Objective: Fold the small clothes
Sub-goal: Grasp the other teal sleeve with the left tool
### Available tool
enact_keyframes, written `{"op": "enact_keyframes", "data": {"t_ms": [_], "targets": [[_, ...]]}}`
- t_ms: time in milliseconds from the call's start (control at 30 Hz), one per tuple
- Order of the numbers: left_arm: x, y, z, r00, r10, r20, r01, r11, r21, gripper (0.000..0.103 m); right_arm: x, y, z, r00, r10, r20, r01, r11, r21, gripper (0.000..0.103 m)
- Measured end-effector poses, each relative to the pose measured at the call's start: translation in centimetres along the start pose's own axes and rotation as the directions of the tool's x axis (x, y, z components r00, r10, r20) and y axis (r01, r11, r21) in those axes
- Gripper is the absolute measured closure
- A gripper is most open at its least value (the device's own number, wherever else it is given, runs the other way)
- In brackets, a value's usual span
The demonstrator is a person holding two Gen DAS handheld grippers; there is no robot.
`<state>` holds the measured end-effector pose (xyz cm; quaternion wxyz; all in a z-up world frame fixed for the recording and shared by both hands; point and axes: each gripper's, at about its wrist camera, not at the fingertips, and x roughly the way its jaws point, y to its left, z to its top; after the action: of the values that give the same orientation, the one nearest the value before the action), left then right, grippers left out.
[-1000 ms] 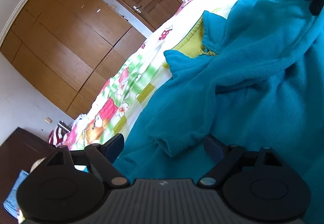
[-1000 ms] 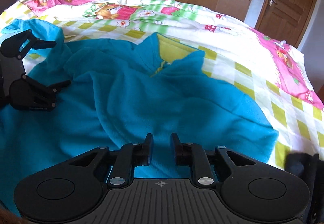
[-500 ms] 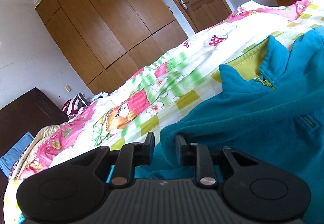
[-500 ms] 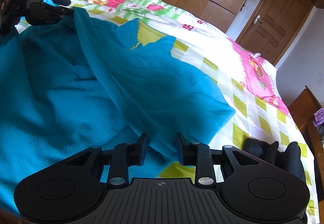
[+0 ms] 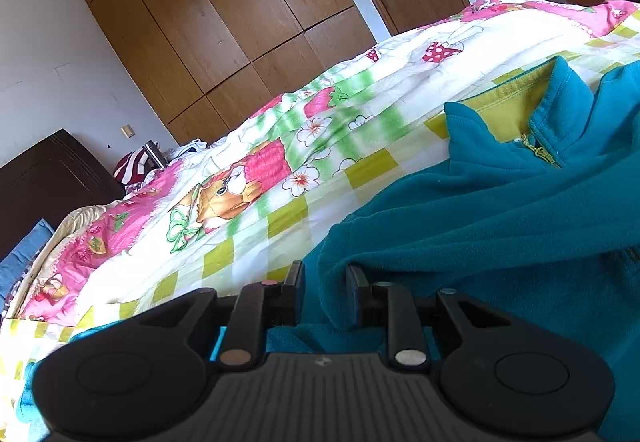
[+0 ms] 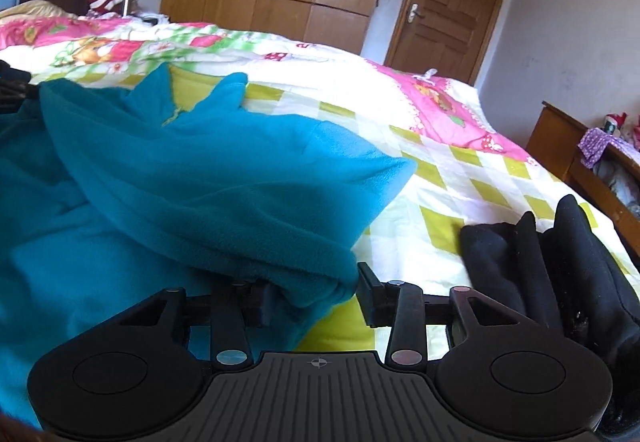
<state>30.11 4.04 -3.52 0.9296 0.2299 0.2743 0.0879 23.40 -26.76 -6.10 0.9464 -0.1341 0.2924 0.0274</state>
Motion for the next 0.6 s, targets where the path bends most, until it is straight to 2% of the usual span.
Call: {"op": "enact_keyframes", "data": {"t_ms": [33, 100, 167, 233, 300, 367, 400, 433, 467, 533, 600], "targets": [[-0.4, -0.1, 0.0, 1.000, -0.001, 0.013, 0.001, 1.000, 0.000, 0.065, 0.0, -0.3, 0.3, 1.000, -0.016, -0.012, 0.016, 1.000, 0.020, 0.090], [-1.2, -0.6, 0.1, 0.999, -0.007, 0.033, 0.007, 1.000, 0.009, 0.066, -1.3, -1.2, 0.7, 0.999, -0.045, 0.008, 0.045, 0.999, 0.028, 0.091], [-0.9, -1.6, -0.4, 1.000, -0.021, 0.010, 0.020, 0.999, 0.028, 0.066, -3.7, -1.9, 1.0, 0.996, -0.081, 0.022, 0.081, 0.997, 0.011, 0.094], [-0.1, -2.9, -1.5, 0.999, -0.017, -0.027, 0.019, 0.997, 0.072, 0.066, -5.0, -1.6, 0.6, 0.994, -0.110, 0.025, 0.111, 0.993, -0.048, 0.094], [-0.3, -3.8, -2.4, 1.000, 0.011, -0.026, -0.007, 0.991, 0.136, 0.067, -3.8, -0.9, -1.1, 0.987, -0.162, -0.016, 0.158, 0.977, -0.146, 0.093], [-1.1, -3.6, -2.7, 1.000, 0.021, -0.023, -0.017, 0.987, 0.161, 0.067, -2.5, -0.7, -2.3, 0.985, -0.133, -0.108, 0.113, 0.979, -0.169, 0.094], [-1.5, -3.2, -2.8, 0.999, 0.026, -0.026, -0.022, 0.986, 0.165, 0.067, -2.8, -0.5, -2.6, 0.987, -0.119, -0.108, 0.099, 0.980, -0.171, 0.094], [-1.8, -2.8, -2.9, 0.999, 0.033, -0.028, -0.028, 0.986, 0.167, 0.067, -3.6, -0.4, -2.8, 0.991, -0.103, -0.085, 0.086, 0.981, -0.176, 0.087], [-2.1, -2.5, -2.9, 0.999, 0.036, -0.031, -0.031, 0.986, 0.165, 0.067, -4.3, -0.4, -2.9, 0.995, -0.076, -0.067, 0.063, 0.982, -0.179, 0.085], [-3.0, -1.9, -2.9, 0.999, 0.033, -0.035, -0.027, 0.988, 0.155, 0.067, -5.6, -0.7, -3.2, 0.999, -0.024, -0.032, 0.018, 0.985, -0.173, 0.086], [-4.2, -1.7, -2.4, 0.999, 0.025, -0.022, -0.021, 0.990, 0.143, 0.066, -6.2, -1.0, -3.2, 1.000, -0.012, 0.006, 0.013, 0.984, -0.177, 0.084]]}}
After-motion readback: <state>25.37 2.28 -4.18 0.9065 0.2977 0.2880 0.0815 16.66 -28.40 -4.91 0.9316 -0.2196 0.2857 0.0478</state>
